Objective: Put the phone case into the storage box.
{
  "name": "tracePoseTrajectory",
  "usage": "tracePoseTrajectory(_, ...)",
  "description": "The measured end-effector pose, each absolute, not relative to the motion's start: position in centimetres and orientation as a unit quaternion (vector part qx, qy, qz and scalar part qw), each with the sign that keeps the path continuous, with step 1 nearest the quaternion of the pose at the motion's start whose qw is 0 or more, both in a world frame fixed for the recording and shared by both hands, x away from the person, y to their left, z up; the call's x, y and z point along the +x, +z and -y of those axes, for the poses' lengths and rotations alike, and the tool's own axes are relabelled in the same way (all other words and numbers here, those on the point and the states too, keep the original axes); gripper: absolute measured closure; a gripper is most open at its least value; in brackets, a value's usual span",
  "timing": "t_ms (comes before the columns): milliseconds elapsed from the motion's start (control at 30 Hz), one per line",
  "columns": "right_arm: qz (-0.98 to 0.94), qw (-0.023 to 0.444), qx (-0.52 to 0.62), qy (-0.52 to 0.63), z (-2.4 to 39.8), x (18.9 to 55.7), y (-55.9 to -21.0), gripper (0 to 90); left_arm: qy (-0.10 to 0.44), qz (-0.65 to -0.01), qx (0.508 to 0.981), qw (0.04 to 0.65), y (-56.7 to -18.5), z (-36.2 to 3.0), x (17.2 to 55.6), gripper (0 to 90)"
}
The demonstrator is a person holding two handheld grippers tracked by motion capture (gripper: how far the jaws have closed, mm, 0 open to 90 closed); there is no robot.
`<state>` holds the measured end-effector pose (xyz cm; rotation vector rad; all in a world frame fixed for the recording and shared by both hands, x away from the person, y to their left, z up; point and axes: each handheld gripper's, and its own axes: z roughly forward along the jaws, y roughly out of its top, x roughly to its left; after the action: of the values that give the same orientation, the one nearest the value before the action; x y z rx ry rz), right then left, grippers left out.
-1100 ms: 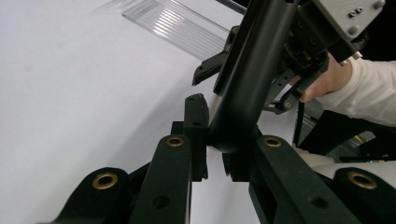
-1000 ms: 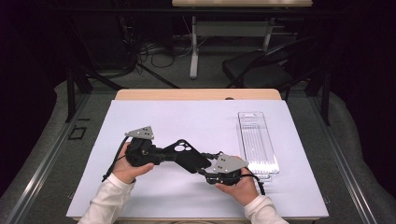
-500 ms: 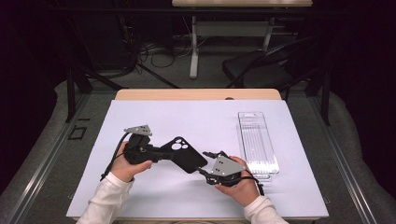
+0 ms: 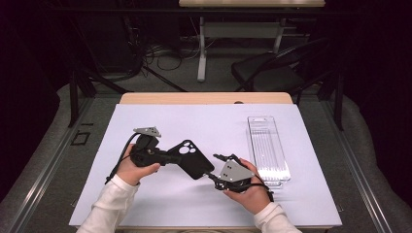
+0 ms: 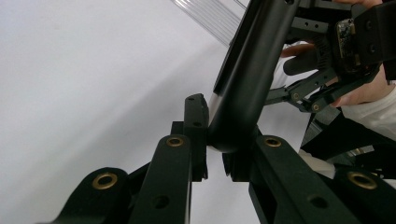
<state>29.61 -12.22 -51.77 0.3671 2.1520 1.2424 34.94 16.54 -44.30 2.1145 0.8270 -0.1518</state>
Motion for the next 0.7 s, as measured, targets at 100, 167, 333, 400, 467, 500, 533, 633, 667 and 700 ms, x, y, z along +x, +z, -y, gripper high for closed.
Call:
tracePoseTrajectory(100,-0.813,0.306,0.150,0.472,12.3,29.8,-51.7,37.6,-0.067,-0.332,0.845,0.413,-44.3,-16.5,35.4,81.6)
tracePoseTrajectory(167,-0.814,0.299,0.157,0.472,12.3,29.9,-51.6,36.8,-0.068,-0.333,0.848,0.407,-44.2,-16.4,35.6,81.6)
tracePoseTrajectory(333,-0.822,0.281,0.172,0.465,12.2,30.0,-51.5,36.4,-0.074,-0.334,0.852,0.396,-44.0,-16.3,36.1,81.6)
tracePoseTrajectory(400,-0.825,0.278,0.173,0.461,12.1,30.0,-51.4,36.4,-0.077,-0.336,0.854,0.390,-43.8,-16.2,36.3,81.6)
tracePoseTrajectory(467,-0.826,0.275,0.175,0.460,12.1,30.0,-51.3,36.4,-0.081,-0.338,0.855,0.385,-43.7,-16.1,36.4,81.6)
tracePoseTrajectory(500,-0.827,0.272,0.177,0.460,12.2,30.0,-51.3,36.4,-0.079,-0.338,0.856,0.383,-43.6,-16.0,36.5,81.6)
tracePoseTrajectory(533,-0.826,0.270,0.178,0.460,12.2,30.0,-51.2,36.4,-0.079,-0.339,0.856,0.381,-43.6,-15.9,36.5,81.6)
tracePoseTrajectory(633,-0.827,0.264,0.183,0.461,12.3,30.1,-51.1,36.3,-0.082,-0.340,0.858,0.375,-43.3,-15.7,36.7,81.6)
tracePoseTrajectory(667,-0.827,0.263,0.185,0.462,12.3,30.1,-51.0,36.2,-0.083,-0.339,0.860,0.372,-43.3,-15.7,36.8,81.6)
tracePoseTrajectory(700,-0.827,0.262,0.186,0.462,12.4,30.1,-51.0,35.9,-0.083,-0.339,0.862,0.369,-43.2,-15.6,36.9,81.6)
